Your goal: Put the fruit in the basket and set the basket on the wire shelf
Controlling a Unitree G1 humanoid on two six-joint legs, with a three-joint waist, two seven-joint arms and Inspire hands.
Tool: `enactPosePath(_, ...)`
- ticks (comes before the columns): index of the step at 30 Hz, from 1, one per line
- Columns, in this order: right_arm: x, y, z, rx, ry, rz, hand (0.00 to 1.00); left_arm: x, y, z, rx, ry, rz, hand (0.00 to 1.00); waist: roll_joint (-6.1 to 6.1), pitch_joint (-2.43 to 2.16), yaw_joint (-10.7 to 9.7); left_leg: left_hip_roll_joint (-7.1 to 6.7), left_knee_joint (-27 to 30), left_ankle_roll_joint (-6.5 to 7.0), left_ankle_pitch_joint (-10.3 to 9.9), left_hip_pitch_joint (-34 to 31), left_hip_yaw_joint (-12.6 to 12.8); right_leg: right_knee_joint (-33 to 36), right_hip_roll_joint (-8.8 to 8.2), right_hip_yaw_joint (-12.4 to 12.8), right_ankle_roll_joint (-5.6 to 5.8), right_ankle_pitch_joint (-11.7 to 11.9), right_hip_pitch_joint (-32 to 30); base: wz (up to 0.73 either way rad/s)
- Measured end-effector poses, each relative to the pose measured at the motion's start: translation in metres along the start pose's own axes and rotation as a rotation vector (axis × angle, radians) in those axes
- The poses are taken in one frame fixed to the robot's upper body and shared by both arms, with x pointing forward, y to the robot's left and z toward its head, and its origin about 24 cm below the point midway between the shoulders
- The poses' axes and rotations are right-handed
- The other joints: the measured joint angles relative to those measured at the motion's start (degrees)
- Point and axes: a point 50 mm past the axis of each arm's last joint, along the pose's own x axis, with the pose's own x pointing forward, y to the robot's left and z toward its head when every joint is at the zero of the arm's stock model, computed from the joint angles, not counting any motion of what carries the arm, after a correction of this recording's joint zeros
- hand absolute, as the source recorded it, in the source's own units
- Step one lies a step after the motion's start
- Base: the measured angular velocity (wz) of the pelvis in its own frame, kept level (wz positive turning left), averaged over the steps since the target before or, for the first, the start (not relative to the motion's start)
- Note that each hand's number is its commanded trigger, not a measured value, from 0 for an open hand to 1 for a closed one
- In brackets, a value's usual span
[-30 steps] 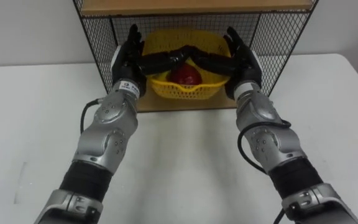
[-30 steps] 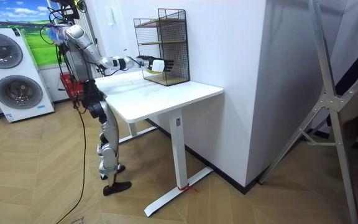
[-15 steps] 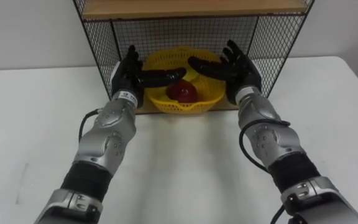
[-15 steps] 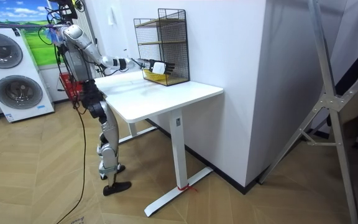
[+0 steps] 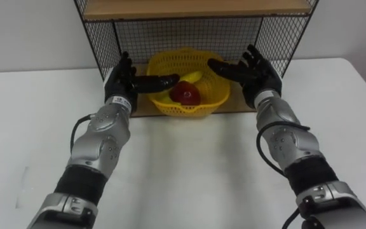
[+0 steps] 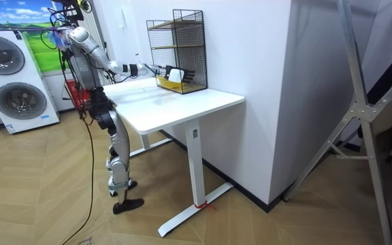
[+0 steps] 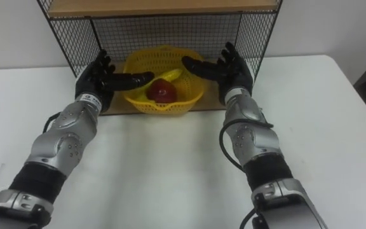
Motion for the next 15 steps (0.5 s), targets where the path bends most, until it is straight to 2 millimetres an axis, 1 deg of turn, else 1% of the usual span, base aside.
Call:
enactPosePath(1, 0.000, 0.000, -0.001, 0.000, 0.002, -0.003, 0.00, 0.000, 0.000, 0.000, 0.000, 0.000, -0.002, 0.00, 0.00, -0.17, -0.1, 0.03, 0.0, -0.02, 0.0, 0.1, 0.0, 0.0, 0.02, 0.0, -0.01, 0.0, 0.1, 0.00)
enactPosePath(4, 0.000, 0.000, -0.001, 0.000, 0.002, 0.005, 0.00, 0.000, 0.001, 0.000, -0.006, 0.002, -0.005, 0.00, -0.04, -0.29, -0.1, 0.11, 0.0, -0.10, 0.1, 0.1, 0.0, 0.0, 0.08, 0.0, -0.12, 0.1, 0.1, 0.00)
enactPosePath(7, 0.000, 0.001, -0.001, 0.000, 0.006, 0.031, 0.00, 0.001, 0.005, 0.002, -0.021, 0.008, -0.001, 0.00, 0.05, -0.44, -0.6, 0.15, 0.0, -0.19, 0.1, 0.0, 0.0, 0.0, 0.12, -0.2, -0.19, 0.1, 0.1, 0.00)
enactPosePath(9, 0.000, 0.002, -0.001, 0.000, 0.005, 0.042, 0.00, 0.001, 0.006, 0.002, -0.027, 0.008, 0.005, 0.00, 0.08, -0.64, -0.8, 0.19, 0.0, -0.25, 0.2, 0.0, 0.0, 0.0, 0.16, -0.2, -0.24, 0.2, 0.1, 0.00)
enactPosePath(10, 0.000, 0.002, -0.001, 0.000, 0.006, 0.044, 0.00, 0.001, 0.007, 0.002, -0.026, 0.010, 0.005, 0.00, 0.13, -0.84, -0.8, 0.23, 0.0, -0.29, 0.2, 0.0, 0.0, 0.0, 0.19, -0.1, -0.29, 0.2, 0.1, 0.00)
enactPosePath(12, 0.000, 0.003, 0.000, 0.000, 0.001, 0.047, 0.00, 0.000, 0.006, 0.004, -0.027, 0.009, 0.002, 0.00, 0.24, -1.00, -0.8, 0.27, 0.0, -0.34, 0.2, 0.0, 0.0, 0.0, 0.23, -0.2, -0.37, 0.2, 0.1, 0.00)
enactPosePath(15, -0.002, 0.004, 0.004, 0.001, -0.020, 0.058, 0.00, -0.001, 0.004, 0.013, -0.027, -0.026, -0.011, 0.00, 0.23, -1.01, -0.7, 0.33, 0.0, -0.42, 0.4, 0.1, 0.0, 0.0, 0.27, -0.3, -0.46, 0.3, 0.1, 0.00)
